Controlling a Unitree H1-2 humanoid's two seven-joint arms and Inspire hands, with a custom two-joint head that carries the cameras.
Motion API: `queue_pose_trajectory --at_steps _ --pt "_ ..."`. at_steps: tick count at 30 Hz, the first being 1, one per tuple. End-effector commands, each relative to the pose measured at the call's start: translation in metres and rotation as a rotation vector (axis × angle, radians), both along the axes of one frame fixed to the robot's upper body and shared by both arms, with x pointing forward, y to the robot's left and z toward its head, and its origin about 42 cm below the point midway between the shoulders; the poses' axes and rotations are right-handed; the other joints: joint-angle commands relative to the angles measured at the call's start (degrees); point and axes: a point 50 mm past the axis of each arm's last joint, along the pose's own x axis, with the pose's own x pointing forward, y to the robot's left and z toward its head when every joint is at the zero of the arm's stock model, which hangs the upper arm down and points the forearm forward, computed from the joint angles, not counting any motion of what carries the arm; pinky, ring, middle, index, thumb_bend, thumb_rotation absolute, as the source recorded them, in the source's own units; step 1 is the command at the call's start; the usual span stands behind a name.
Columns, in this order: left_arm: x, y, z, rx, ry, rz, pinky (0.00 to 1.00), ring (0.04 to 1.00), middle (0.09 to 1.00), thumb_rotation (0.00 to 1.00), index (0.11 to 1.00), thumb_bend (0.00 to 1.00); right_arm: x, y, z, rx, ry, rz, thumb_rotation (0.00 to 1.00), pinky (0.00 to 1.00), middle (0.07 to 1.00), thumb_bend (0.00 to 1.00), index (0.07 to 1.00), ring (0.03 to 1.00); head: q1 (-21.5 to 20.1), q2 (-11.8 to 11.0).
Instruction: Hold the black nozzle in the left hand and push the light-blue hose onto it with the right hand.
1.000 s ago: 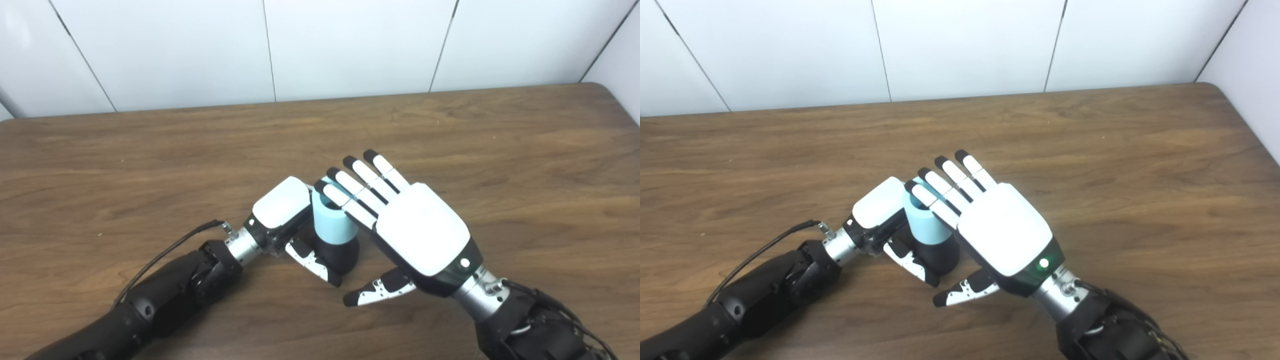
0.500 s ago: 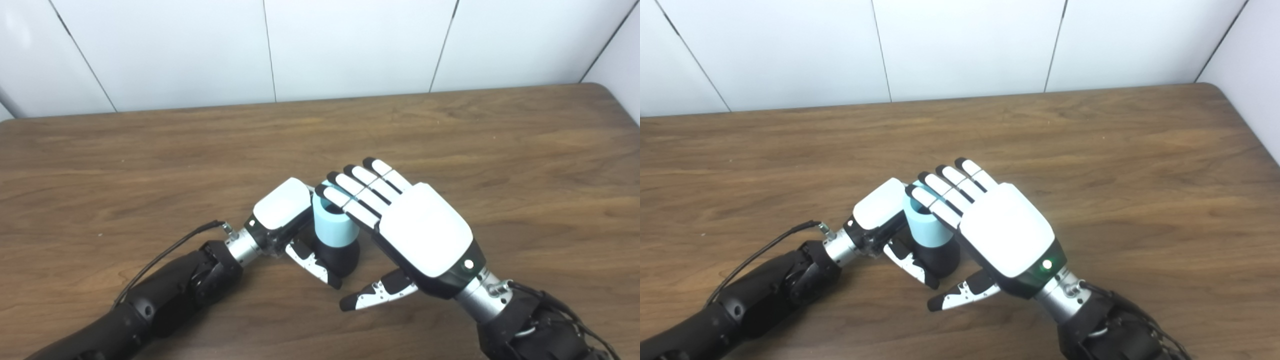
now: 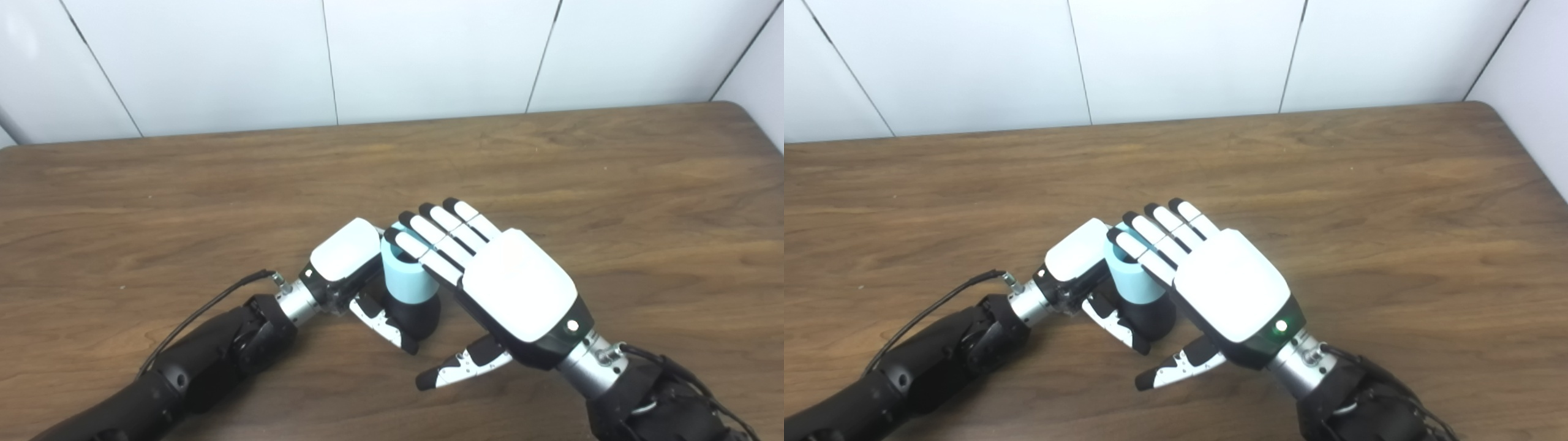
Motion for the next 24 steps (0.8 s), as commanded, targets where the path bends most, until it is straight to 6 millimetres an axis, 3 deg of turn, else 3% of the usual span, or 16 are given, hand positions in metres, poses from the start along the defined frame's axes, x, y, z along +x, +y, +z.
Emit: queue_pose_trajectory --at_steps 1,24 --pt "-0.0758 0.0023 -0.0886 0.088 0.256 0.015 0.40 0.493 0.502 0.00 0.469 0.52 -0.0064 -0.0057 -0.0282 -0.172 0.220 -0.030 0.79 0.98 0.984 0.79 0.940 0.995 0.01 0.24" --pt "-0.0753 0.0036 -0.0880 0.102 0.250 0.010 0.41 0.502 0.503 0.00 0.470 0.52 -0.0046 -0.0048 -0.0317 -0.197 0.318 -0.037 0.86 0.95 0.976 0.78 0.926 0.979 0.02 0.20"
